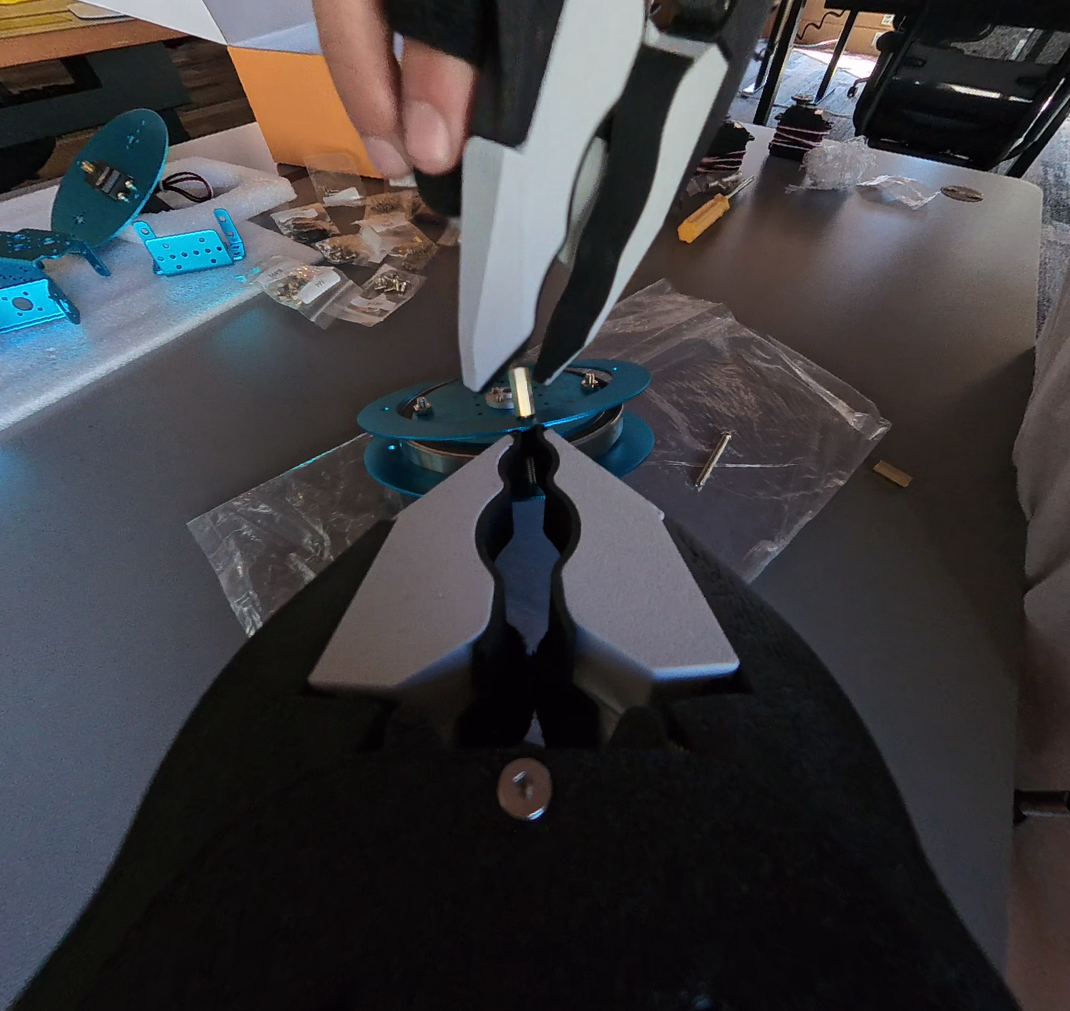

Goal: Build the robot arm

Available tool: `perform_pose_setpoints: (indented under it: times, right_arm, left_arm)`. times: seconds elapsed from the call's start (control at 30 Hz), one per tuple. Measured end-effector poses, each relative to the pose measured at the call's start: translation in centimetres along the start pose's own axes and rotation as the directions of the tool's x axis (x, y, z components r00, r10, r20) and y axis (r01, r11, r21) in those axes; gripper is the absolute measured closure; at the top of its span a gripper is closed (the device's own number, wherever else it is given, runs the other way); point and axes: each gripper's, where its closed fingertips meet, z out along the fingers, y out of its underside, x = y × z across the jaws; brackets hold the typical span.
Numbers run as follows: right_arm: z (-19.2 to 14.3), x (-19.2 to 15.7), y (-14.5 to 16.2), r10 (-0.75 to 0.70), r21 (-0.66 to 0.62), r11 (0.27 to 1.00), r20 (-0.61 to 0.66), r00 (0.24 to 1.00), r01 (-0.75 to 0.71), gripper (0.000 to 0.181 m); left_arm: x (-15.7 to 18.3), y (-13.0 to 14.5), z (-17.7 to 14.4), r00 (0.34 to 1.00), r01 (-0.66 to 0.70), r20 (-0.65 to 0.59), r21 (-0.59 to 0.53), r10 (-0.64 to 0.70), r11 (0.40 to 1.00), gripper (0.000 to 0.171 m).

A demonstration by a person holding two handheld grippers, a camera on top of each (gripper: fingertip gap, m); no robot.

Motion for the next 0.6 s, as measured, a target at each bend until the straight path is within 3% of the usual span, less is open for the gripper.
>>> perform_pose_setpoints:
  times: [0.2,0.27,0.37,0.43,0.5,0.6]
  right_arm:
    - [0.8,0.8,-0.6,-0.257,-0.119,0.962,-0.103,0.961,0.245,0.176]
    - [0.9,0.8,-0.5,-0.161,-0.129,0.980,-0.057,0.985,0.153,0.177]
    - [0.8,0.3,-0.6,0.188,-0.050,0.982,0.098,0.977,-0.183,0.177]
    - [0.8,0.0,-0.8,0.453,-0.023,0.887,0.245,0.857,-0.462,0.177]
    - [0.8,-0.2,-0.8,0.661,-0.062,0.712,0.397,0.638,-0.699,0.177]
    - [0.8,-0.4,-0.9,0.801,-0.191,0.472,0.500,0.328,-0.861,0.177]
  left_arm:
    - [0.0,0.1,0.1,1.000,0.002,-0.001,-0.005,-0.002,1.000,0.170]
    - [0.0,0.1,0.0,1.000,0.001,0.002,-0.006,-0.001,1.000,0.171]
    - [0.1,0.0,0.0,1.000,-0.003,-0.006,-0.003,0.003,1.000,0.171]
    - [0.1,0.1,0.0,1.000,-0.003,-0.006,-0.004,0.003,1.000,0.171]
    - [-0.1,0.0,0.0,1.000,0.005,0.001,-0.001,-0.005,1.000,0.171]
    - [-0.4,0.1,0.0,1.000,0.018,0.014,-0.004,-0.018,1.000,0.171]
